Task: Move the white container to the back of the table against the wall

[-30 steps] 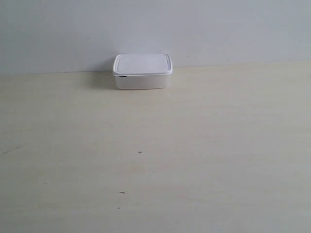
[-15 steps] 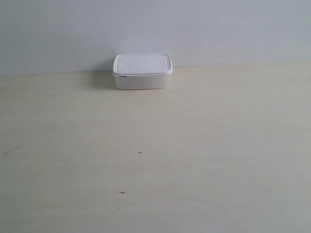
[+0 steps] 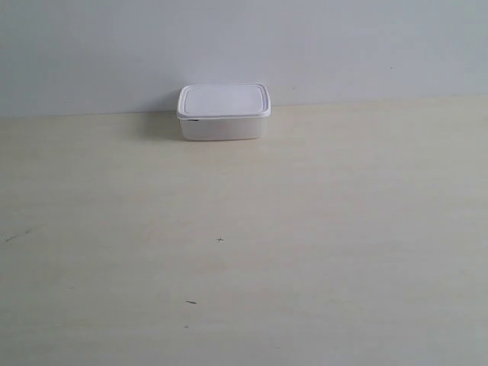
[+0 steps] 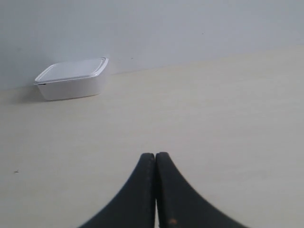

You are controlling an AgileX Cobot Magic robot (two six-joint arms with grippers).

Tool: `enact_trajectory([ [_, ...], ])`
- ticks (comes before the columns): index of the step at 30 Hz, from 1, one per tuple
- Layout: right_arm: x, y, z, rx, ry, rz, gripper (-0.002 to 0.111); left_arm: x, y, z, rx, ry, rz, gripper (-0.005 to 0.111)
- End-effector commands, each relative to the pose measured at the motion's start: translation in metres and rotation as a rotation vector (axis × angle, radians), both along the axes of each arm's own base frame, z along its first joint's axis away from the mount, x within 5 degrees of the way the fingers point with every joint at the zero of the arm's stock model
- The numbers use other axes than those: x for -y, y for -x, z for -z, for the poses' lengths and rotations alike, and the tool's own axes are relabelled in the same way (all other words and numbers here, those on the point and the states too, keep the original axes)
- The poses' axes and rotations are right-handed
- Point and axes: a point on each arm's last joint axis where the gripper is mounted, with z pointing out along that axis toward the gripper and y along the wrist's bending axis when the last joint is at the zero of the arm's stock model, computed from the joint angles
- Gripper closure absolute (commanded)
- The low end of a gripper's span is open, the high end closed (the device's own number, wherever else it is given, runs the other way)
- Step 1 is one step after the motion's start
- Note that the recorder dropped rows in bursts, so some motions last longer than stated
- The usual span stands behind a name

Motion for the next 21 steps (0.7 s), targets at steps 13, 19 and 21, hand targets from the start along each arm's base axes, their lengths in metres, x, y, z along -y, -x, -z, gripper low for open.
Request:
enact_trajectory([
  [13,0.0006,-0.0001,-0.0001,0.02,0.021,0.004,0.108,0.0007,0.0003,0.0001,0.002,0.051,-0.009,0.107],
  [19,0.0006,-0.0001,-0.0001,0.02,0.021,0.004,0.108,0.0007,0.0003,-0.0001,0.008,0.099,-0.022,0.107],
  [21,0.0006,-0.0001,-0.0001,0.02,0.021,0.004,0.108,0.0007,0.0003,-0.0001,0.008,0.101,-0.023,0.107],
])
